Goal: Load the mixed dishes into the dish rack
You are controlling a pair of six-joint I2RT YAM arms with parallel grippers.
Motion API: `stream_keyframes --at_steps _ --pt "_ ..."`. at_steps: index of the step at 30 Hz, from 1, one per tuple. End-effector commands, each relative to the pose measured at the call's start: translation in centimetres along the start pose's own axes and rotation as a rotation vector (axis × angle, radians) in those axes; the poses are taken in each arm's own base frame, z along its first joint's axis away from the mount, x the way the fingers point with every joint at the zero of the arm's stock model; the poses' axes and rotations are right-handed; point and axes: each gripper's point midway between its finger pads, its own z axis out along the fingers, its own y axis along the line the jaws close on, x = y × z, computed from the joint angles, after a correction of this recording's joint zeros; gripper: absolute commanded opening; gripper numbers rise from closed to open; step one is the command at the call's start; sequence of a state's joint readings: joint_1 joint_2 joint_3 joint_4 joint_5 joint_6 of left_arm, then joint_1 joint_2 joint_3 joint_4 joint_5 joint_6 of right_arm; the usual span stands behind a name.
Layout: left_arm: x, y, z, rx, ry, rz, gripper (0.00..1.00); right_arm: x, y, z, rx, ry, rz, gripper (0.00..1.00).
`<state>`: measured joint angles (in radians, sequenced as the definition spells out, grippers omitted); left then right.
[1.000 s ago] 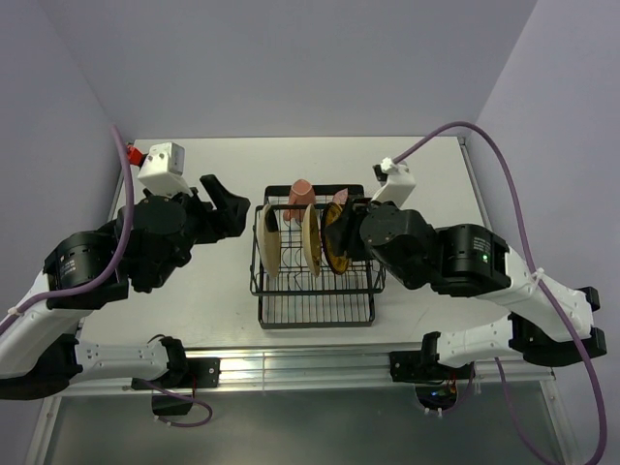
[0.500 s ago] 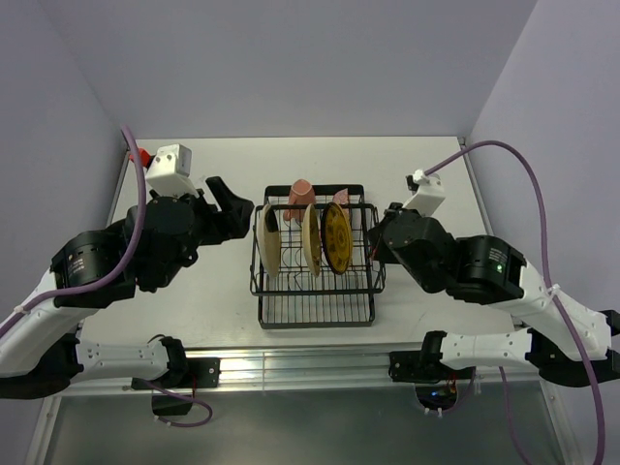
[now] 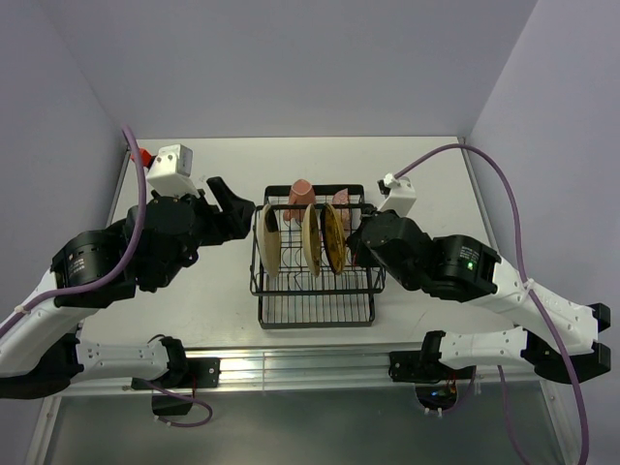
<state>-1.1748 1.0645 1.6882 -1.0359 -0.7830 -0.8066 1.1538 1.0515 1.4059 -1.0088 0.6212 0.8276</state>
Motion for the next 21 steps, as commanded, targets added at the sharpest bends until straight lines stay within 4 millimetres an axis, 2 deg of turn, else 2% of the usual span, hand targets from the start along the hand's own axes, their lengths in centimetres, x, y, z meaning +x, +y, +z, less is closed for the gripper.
stream_keyframes --at_steps 1,6,11,21 --pt "-0.3 -0.6 -0.1 0.023 -0.011 -0.024 0.79 -1.1 1.4 -0.5 -0.069 -0.025 0.031 0.0" --pt "0.0 -0.8 0.3 0.017 -0.001 -0.012 0.79 -0.2 2.0 0.2 -0.078 0.005 0.02 0.0" --pt "-0.2 -0.8 0.1 0.016 -0.004 -0.01 0.79 -1.0 1.7 -0.3 -0.072 -0.017 0.034 0.0" --pt "-0.1 -0.6 0.1 0.017 -0.001 -0.01 0.8 -1.5 -0.6 -0.8 0.013 -0.05 0.032 0.0"
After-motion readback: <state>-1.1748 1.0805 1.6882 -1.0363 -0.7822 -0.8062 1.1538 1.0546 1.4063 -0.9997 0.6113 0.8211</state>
